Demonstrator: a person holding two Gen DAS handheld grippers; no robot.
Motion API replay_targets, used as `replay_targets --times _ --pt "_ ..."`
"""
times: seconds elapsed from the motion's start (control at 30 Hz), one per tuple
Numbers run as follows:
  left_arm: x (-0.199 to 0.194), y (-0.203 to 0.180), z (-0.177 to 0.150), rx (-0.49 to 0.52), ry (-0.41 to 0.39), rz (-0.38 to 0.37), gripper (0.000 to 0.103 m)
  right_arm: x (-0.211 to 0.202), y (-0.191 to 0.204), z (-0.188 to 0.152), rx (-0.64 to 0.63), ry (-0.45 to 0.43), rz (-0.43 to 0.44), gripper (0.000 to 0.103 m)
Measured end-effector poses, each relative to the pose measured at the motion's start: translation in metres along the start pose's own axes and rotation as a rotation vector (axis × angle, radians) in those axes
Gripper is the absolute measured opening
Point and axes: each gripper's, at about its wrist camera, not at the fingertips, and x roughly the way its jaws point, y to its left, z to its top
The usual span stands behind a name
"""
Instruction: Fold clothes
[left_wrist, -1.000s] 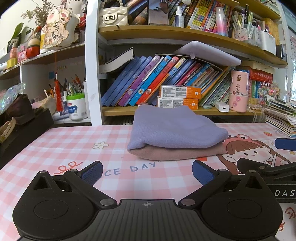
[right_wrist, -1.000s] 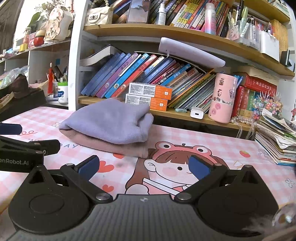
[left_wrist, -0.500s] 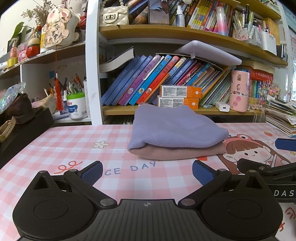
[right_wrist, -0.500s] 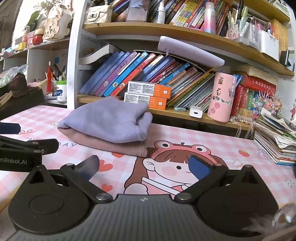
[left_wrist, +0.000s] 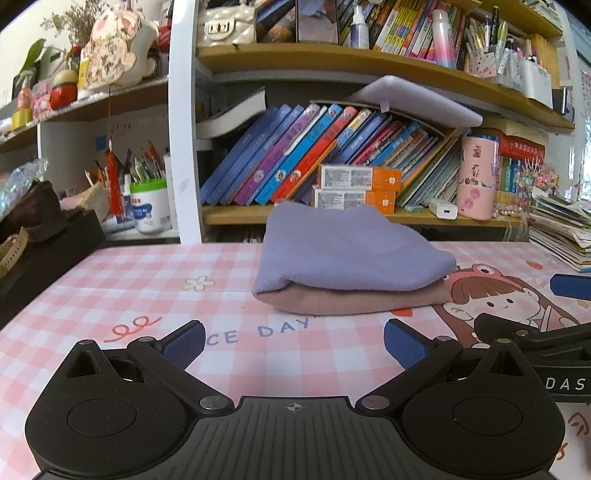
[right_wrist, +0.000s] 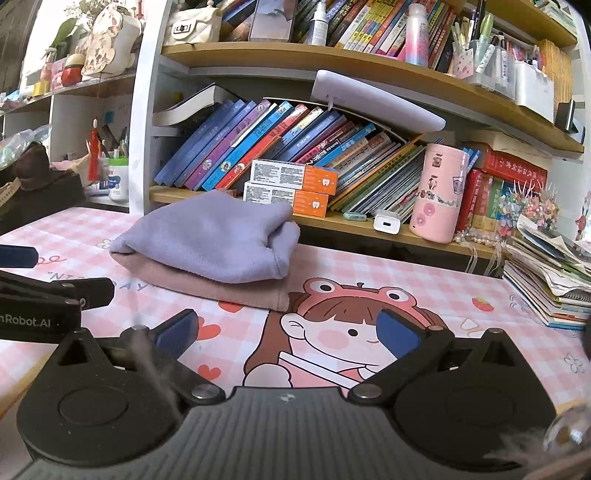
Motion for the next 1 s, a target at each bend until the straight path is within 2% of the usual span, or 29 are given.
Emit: replay_targets --times 0.2,0.47,0.63,0.73,1.0 --pt "0.000 0.007 0.000 -0.042 0.005 0.006 0.103 0.000 0.005 0.000 -0.029 -0.001 -0.017 0.103" --pt "0.004 0.006 0.000 -0.033 0.024 -0.032 0.103 0.003 0.011 -0.001 -0.062 0.012 -0.069 0.103" --pt "0.002 0.011 -0.001 -0.070 0.012 -0.023 0.103 -0.001 0.026 -0.003 -0.159 -0.018 -0.020 0.103" --pt "0.002 0.009 -0.001 -0.057 0.014 -0.021 0.103 -0.005 0.030 -0.003 -0.187 -0.038 -0.004 0.103" --pt "-0.009 0.003 -0.001 -0.020 -0.049 0.017 0.103 -0.008 0.007 0.000 -0.039 -0.052 -0.001 0.103"
